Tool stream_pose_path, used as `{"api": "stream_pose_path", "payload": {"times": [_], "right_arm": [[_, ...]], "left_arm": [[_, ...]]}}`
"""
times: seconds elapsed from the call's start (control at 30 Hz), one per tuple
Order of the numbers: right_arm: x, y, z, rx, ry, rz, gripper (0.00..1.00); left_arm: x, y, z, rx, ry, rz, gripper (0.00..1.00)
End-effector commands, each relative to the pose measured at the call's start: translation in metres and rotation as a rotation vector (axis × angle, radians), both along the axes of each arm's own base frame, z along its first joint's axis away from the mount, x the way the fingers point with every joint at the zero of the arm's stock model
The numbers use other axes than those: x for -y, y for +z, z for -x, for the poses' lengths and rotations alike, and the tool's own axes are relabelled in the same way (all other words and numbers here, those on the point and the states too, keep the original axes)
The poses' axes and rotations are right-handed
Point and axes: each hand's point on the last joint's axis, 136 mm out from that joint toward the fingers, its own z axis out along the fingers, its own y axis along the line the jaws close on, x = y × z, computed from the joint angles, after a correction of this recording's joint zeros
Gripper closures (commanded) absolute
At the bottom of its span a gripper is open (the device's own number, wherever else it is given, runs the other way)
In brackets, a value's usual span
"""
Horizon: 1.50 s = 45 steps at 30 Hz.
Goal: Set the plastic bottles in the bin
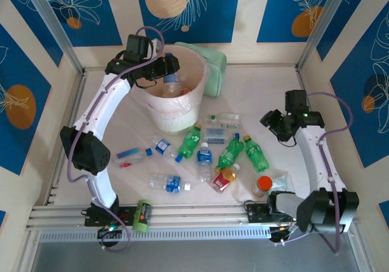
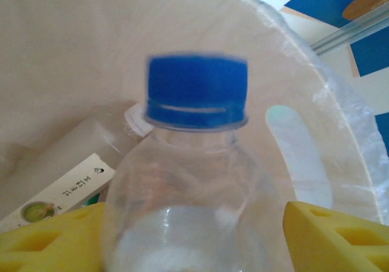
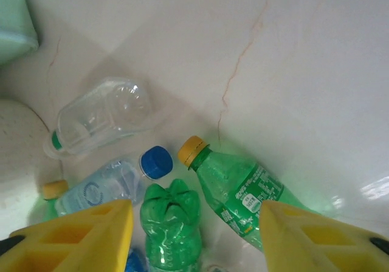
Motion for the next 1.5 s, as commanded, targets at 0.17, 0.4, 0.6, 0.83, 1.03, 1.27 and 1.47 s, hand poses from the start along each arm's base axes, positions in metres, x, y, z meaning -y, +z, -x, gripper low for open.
{"api": "stream_pose_path", "payload": {"times": [0.17,0.4,0.6,0.83,1.03,1.27,1.47], "right_arm": [[-0.03,-0.024,0.014,-0.126,0.146,-0.056,0.16],[-0.031,-0.058,0.032,-0.32,0.183,0.107,0.16],[-0.033,-0.076,0.04,-0.392,0.213,0.151,0.15],[-0.033,-0.09,0.053,-0.458,0.224,0.209,0.1],[-0.027,-0.099,0.063,-0.524,0.209,0.294,0.05],[-0.028,-0.09,0.057,-0.53,0.213,0.476,0.0],[-0.031,-0.095,0.057,-0.545,0.186,0.347,0.01]], "left_arm": [[0.004,0.065,0.015,0.16,-0.024,0.046,0.16],[0.01,0.133,0.066,0.315,-0.122,0.22,0.0],[-0.006,0.124,0.119,0.352,-0.154,0.229,0.0],[-0.025,0.072,0.154,0.236,-0.112,0.209,0.02],[-0.028,0.042,0.162,0.148,-0.078,0.236,0.08],[-0.043,0.018,0.161,0.073,0.016,0.18,0.12],[-0.043,0.014,0.162,0.057,0.025,0.191,0.12]]}}
